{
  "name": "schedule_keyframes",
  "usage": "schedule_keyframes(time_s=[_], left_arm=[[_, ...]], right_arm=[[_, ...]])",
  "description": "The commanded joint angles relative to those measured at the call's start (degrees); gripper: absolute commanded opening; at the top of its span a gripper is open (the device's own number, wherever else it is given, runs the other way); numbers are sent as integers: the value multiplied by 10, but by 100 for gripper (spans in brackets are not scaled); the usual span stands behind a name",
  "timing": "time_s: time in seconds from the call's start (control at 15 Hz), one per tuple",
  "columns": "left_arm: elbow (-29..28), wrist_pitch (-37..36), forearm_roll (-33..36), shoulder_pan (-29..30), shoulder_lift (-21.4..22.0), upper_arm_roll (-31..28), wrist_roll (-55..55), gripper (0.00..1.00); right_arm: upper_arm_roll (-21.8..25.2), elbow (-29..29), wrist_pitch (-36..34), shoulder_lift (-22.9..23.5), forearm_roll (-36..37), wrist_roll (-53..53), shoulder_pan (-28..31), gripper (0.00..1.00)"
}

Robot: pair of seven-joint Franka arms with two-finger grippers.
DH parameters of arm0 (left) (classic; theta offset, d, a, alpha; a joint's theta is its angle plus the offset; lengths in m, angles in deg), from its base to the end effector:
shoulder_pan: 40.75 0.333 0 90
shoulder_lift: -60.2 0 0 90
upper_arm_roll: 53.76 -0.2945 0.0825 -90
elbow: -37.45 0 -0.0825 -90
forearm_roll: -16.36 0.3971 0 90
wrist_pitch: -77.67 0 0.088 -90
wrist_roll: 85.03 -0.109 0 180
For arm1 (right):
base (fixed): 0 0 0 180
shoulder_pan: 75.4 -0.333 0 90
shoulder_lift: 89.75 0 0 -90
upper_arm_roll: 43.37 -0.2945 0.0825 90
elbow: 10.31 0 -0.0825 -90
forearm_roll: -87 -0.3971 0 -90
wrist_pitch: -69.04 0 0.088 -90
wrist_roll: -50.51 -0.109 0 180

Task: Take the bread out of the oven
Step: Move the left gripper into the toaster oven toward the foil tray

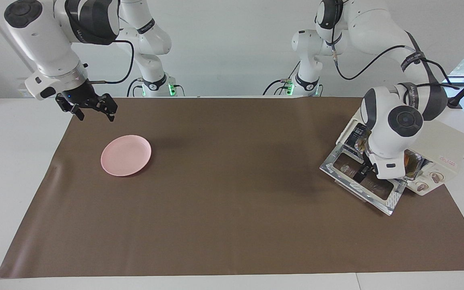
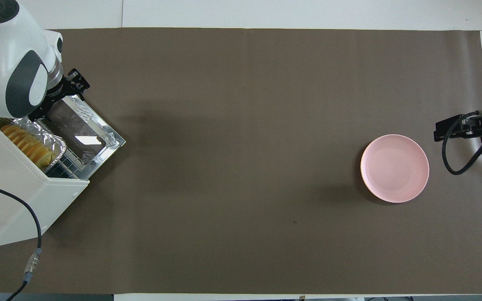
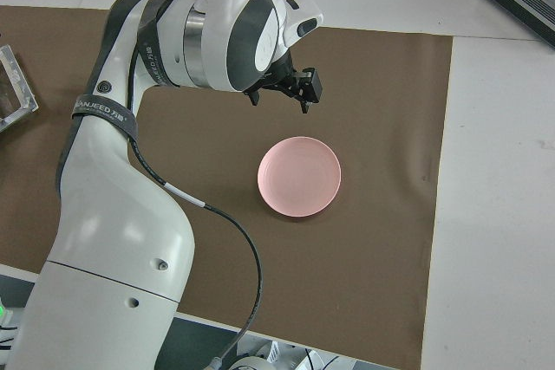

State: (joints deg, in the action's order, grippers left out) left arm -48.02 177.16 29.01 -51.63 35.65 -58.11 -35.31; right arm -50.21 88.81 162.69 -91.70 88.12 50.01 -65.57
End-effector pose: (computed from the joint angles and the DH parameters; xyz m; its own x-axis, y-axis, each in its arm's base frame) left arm 0.6635 -0.0618 0.3884 0.7736 0.6309 0.0598 0.6175 -0.7291 -0.2952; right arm 0.5571 -0.0303 0.5481 0.9963 -0.0598 -0.0614 -0.0585 -0.9980 0.0240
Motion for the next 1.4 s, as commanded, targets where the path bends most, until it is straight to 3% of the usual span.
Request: schedule_keyframes(time_s=[0.0, 0.6, 1.33], left_arm=[[-81, 51, 20, 1, 38, -1, 23, 100], [-47, 10, 45, 9, 30, -1, -20, 100], [-85, 46, 58, 32, 37, -1, -46, 100]], right_arm=[[-3, -2, -7, -2, -9, 11, 4, 100], [-3, -2, -5, -2, -10, 11, 4, 100], [-6, 3, 8, -2, -10, 10, -2, 100]])
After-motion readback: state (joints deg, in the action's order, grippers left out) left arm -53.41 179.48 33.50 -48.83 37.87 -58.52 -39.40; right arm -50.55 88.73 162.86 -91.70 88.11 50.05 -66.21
